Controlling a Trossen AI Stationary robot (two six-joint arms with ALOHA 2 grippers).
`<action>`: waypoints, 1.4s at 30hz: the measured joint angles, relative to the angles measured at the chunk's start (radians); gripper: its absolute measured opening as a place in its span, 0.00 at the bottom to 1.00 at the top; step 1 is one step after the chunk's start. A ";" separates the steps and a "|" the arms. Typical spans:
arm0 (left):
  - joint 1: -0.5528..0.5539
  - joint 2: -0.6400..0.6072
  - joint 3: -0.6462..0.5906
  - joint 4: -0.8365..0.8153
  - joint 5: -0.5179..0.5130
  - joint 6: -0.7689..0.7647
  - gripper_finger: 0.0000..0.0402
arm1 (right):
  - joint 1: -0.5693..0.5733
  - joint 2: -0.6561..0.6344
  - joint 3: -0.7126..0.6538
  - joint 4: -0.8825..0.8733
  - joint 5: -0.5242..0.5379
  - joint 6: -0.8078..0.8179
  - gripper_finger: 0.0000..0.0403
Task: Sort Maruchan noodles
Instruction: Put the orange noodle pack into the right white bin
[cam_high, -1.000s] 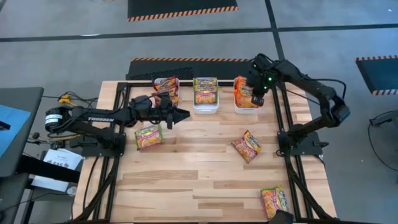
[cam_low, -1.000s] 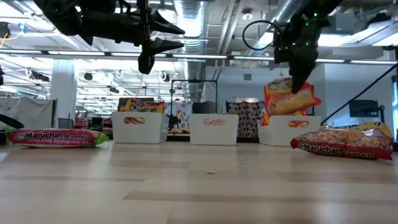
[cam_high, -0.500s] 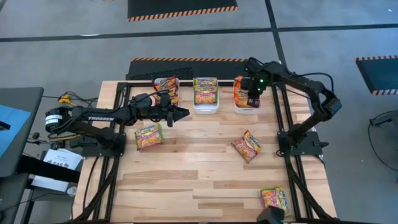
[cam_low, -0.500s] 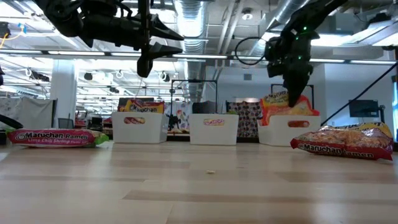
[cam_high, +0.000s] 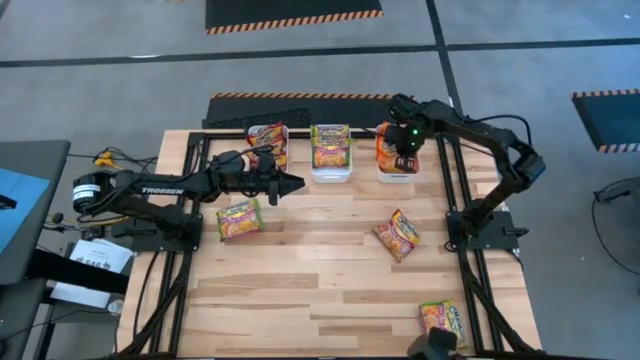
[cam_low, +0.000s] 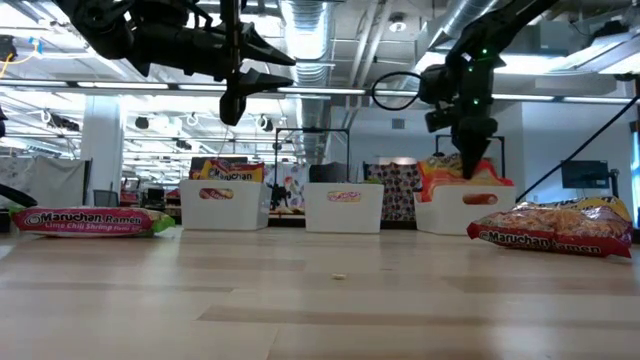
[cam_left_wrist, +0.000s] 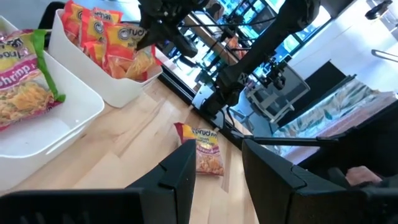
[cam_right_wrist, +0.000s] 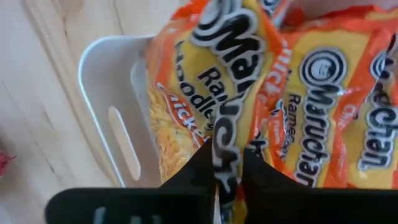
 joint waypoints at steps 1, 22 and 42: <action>0.000 0.000 0.000 0.000 0.000 0.000 0.29 | 0.003 0.000 0.000 -0.009 0.000 0.009 0.15; 0.000 0.000 0.000 0.000 -0.002 0.002 0.29 | 0.074 -0.009 0.000 -0.163 -0.008 0.219 0.50; 0.000 0.000 0.000 0.000 -0.008 0.043 0.29 | 0.115 -0.113 0.020 0.004 -0.053 0.428 0.45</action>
